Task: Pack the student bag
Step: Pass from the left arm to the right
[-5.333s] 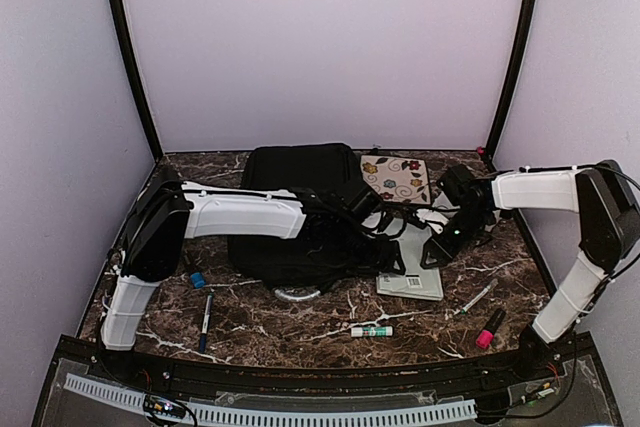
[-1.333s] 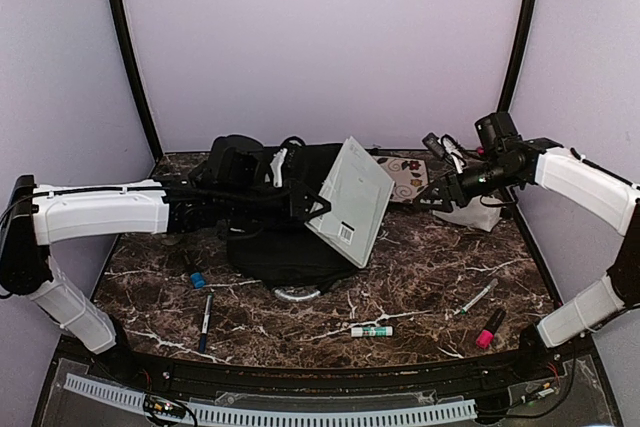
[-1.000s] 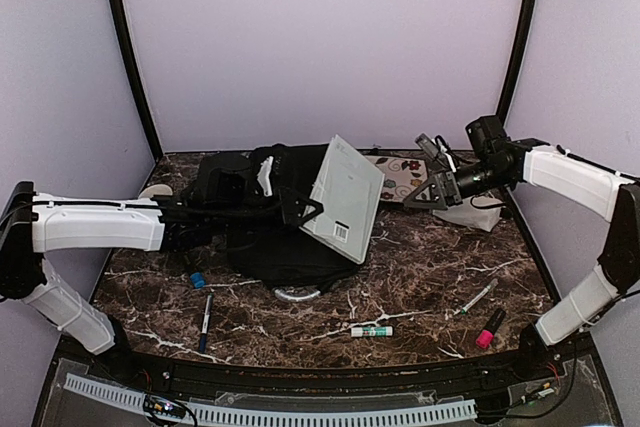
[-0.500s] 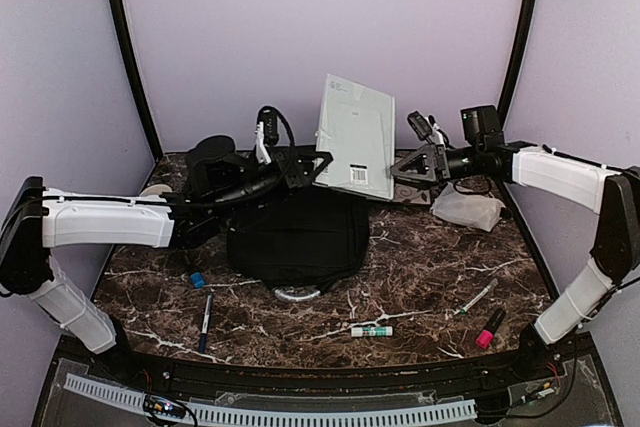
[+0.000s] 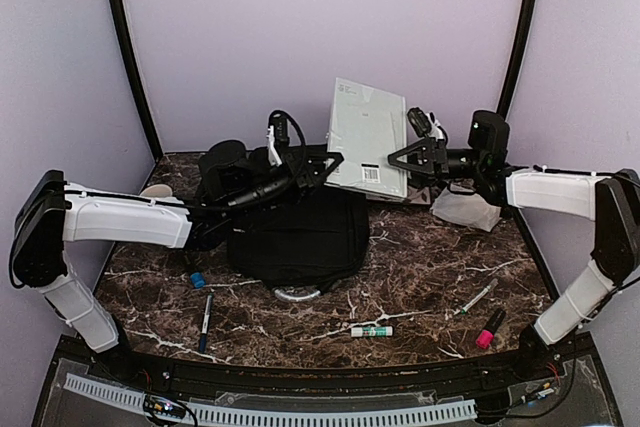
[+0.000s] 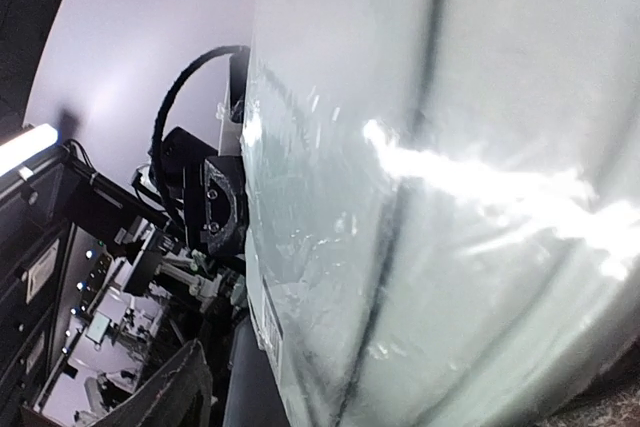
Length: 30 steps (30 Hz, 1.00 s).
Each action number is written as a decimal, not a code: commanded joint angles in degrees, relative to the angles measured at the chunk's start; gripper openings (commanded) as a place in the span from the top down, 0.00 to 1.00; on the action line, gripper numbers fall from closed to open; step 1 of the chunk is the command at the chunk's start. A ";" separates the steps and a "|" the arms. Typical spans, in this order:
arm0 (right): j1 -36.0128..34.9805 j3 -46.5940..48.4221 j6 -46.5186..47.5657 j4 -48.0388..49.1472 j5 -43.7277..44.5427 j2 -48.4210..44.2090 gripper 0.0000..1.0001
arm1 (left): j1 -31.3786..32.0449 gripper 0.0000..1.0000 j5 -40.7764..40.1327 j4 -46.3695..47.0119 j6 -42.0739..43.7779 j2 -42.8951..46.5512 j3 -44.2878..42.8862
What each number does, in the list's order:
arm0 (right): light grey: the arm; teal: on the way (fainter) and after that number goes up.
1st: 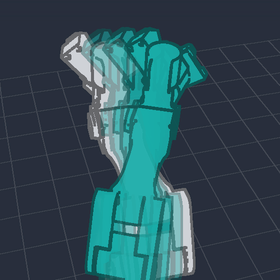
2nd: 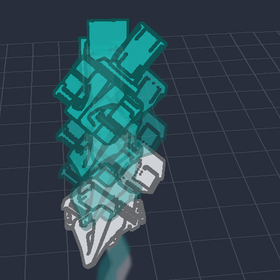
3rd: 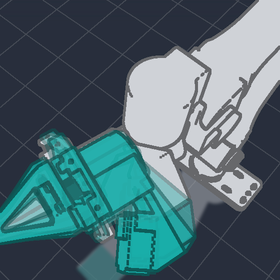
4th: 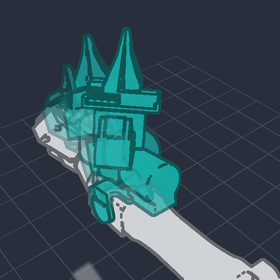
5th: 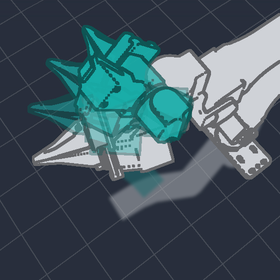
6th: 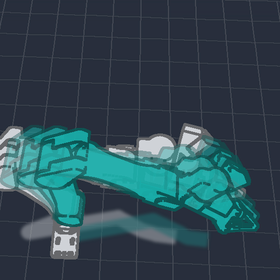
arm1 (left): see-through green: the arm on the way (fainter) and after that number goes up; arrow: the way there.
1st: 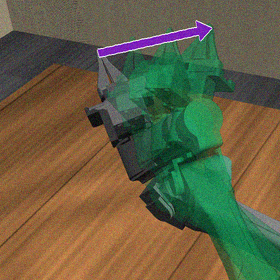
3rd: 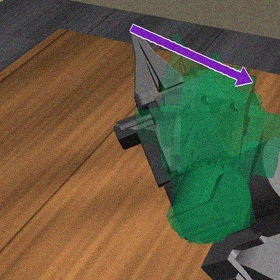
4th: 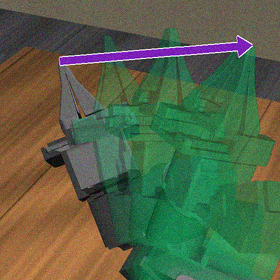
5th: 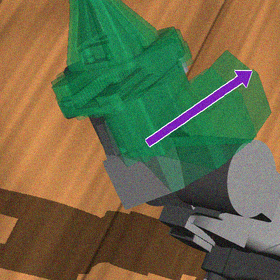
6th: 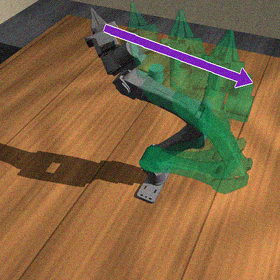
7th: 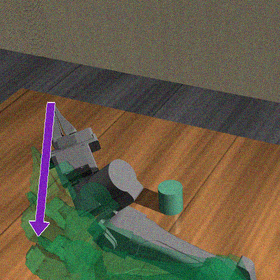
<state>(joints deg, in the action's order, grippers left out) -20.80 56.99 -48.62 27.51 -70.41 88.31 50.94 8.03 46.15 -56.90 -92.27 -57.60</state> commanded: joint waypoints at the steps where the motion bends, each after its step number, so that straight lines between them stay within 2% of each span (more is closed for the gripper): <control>1: 0.58 -3.74 -15.81 18.78 1.26 -2.55 0.35 | -0.05 1.00 -1.00 11.19 -0.70 1.83 -0.89; 5: 0.92 -2.71 -16.20 17.80 2.34 -3.14 0.49 | -0.05 1.00 -2.04 11.41 -1.25 1.81 0.38; 16: 1.08 -1.91 -17.77 18.68 2.94 -1.20 0.78 | -0.35 0.98 -3.66 6.27 -1.24 2.06 1.60; 17: 1.19 -1.93 -17.65 18.65 3.03 -1.13 0.81 | -0.46 0.91 -3.82 5.63 -1.26 2.21 2.02; 18: 1.38 -1.97 -16.81 18.07 3.34 -1.24 0.85 | -0.67 0.81 -3.87 5.23 -1.46 2.53 2.59; 20: 2.27 -1.77 -10.89 8.86 5.42 -2.18 0.94 | -1.19 0.59 -3.76 3.90 -1.82 3.64 4.57; 21: 2.77 -1.84 -7.63 5.10 6.66 -2.72 0.99 | -1.50 0.51 -3.68 1.63 -1.65 4.58 5.69; 22: 3.28 -1.88 -4.85 1.32 7.48 -3.17 1.00 | -1.72 0.46 -3.64 -1.34 -0.72 5.85 6.54; 26: 5.63 -2.52 4.12 -8.29 7.09 -4.27 1.00 | -1.72 0.34 -5.63 -21.88 10.28 11.89 6.69; 28: 6.58 -2.56 9.66 -15.17 6.68 -5.06 1.00 | -1.72 0.33 -6.59 -34.34 20.22 13.11 3.36; 30: 7.05 0.33 24.56 -29.72 7.32 -5.51 1.00 | -1.72 0.33 -7.57 -47.54 31.66 11.77 -1.55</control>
<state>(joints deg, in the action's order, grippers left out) -14.63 53.58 -47.62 15.09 -62.78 87.26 49.12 3.07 25.76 -47.07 -82.26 -51.81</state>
